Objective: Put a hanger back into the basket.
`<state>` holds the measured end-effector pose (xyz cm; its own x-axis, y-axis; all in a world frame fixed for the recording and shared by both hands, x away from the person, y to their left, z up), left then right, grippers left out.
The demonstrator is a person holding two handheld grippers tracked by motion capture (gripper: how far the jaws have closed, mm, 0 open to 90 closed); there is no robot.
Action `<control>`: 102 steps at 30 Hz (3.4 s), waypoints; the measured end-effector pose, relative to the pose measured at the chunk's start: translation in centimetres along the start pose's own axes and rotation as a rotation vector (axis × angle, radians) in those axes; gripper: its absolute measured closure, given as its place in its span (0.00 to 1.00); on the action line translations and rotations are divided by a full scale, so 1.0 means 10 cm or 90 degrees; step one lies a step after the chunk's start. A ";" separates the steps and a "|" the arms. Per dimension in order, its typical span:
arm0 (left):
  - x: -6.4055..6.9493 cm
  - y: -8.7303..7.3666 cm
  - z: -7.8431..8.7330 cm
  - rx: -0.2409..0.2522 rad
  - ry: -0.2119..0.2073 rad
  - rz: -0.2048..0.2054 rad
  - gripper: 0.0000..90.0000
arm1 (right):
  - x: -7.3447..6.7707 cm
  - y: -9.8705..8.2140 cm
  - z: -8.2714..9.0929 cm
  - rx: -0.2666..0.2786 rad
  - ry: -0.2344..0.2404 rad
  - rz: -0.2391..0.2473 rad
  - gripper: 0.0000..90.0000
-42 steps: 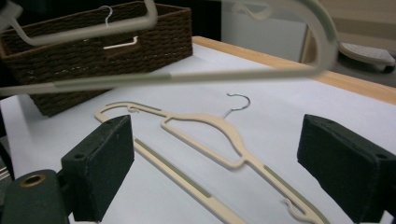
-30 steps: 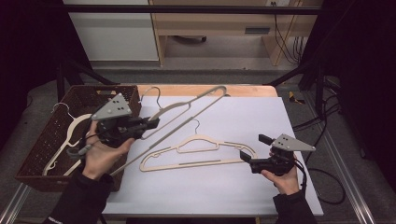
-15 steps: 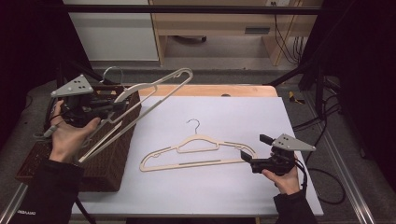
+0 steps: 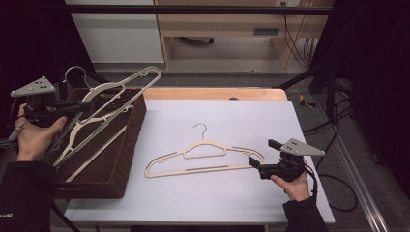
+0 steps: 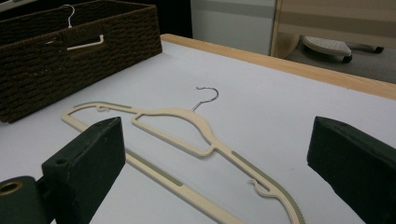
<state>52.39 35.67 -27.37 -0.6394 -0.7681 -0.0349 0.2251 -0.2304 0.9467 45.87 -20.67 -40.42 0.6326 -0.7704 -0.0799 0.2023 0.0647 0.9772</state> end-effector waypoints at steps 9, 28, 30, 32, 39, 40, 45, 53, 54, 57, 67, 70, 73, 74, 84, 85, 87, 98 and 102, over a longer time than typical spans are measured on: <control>-0.25 -0.25 0.10 -0.019 0.029 0.018 0.96 | 0.00 0.00 -0.01 0.001 -0.003 -0.002 0.05; -0.46 -0.72 0.16 -0.089 0.055 0.037 0.96 | 0.00 -0.01 -0.02 -0.003 -0.002 0.000 0.05; -0.43 -0.77 0.12 -0.093 0.054 0.039 0.96 | 0.00 -0.01 -0.02 -0.002 -0.002 -0.001 0.05; -0.41 -0.85 0.06 -0.105 0.052 0.045 0.95 | 0.00 -0.01 -0.02 -0.004 -0.002 -0.002 0.05; -0.42 -1.10 -0.08 -0.120 0.055 0.091 0.95 | -0.01 -0.02 -0.03 -0.005 0.002 0.000 0.05; -0.42 -1.14 -0.09 -0.123 0.053 0.099 0.95 | -0.01 -0.02 -0.03 -0.005 0.001 0.003 0.05; -0.41 -1.24 -0.18 -0.151 0.051 0.112 0.95 | -0.01 -0.02 -0.04 -0.007 0.002 0.004 0.05; -0.51 -1.36 -0.15 -0.175 0.101 0.159 0.92 | -0.02 -0.02 -0.05 -0.008 0.003 0.003 0.05; -0.52 -1.36 -0.14 -0.178 0.108 0.163 0.91 | -0.02 -0.03 -0.06 -0.009 0.002 0.004 0.05; -0.55 -1.33 -0.07 -0.162 0.144 0.169 0.84 | -0.03 -0.03 -0.06 -0.010 0.004 0.004 0.05; -0.49 -1.18 0.25 -0.083 0.196 0.166 0.66 | -0.05 -0.02 -0.06 -0.008 0.009 0.002 0.05; -0.39 -1.09 0.34 -0.034 0.188 0.162 0.62 | -0.05 -0.02 -0.05 -0.007 0.007 0.009 0.05; -0.29 -0.98 0.41 0.011 0.191 0.149 0.54 | -0.05 0.00 -0.04 -0.001 0.004 0.005 0.05; -0.25 -0.93 0.43 0.029 0.191 0.147 0.52 | -0.05 0.01 -0.03 0.001 0.003 0.002 0.05; 0.23 -0.65 0.32 0.133 0.123 0.112 0.17 | -0.07 0.02 -0.03 0.002 0.004 0.004 0.05; 0.29 -0.64 0.29 0.135 0.116 0.110 0.13 | -0.07 0.02 -0.03 0.003 0.005 0.005 0.05; 0.40 -0.62 0.22 0.141 0.100 0.110 0.10 | -0.06 0.01 -0.03 0.002 0.005 0.003 0.05; 1.02 -0.58 -0.23 0.124 0.017 0.078 0.05 | -0.04 -0.02 -0.05 -0.006 0.001 0.005 0.05; 1.20 -0.64 -0.39 0.115 -0.008 0.082 0.05 | -0.01 -0.04 -0.08 -0.015 -0.002 0.006 0.07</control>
<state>46.15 25.60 -35.06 -0.6229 -0.7768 0.0931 0.1709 -0.0189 0.9851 46.27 -20.10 -40.99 0.6322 -0.7717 -0.0696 0.2135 0.0871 0.9731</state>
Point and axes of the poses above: each handheld gripper's, and its own axes: z roughly backward along the jaws, y roughly out of its top, x roughly to its right, the point moved 4 cm from there along -z, roughly forward along the jaws, and after that the axes turned 9 degrees about x, right-handed, at the moved point
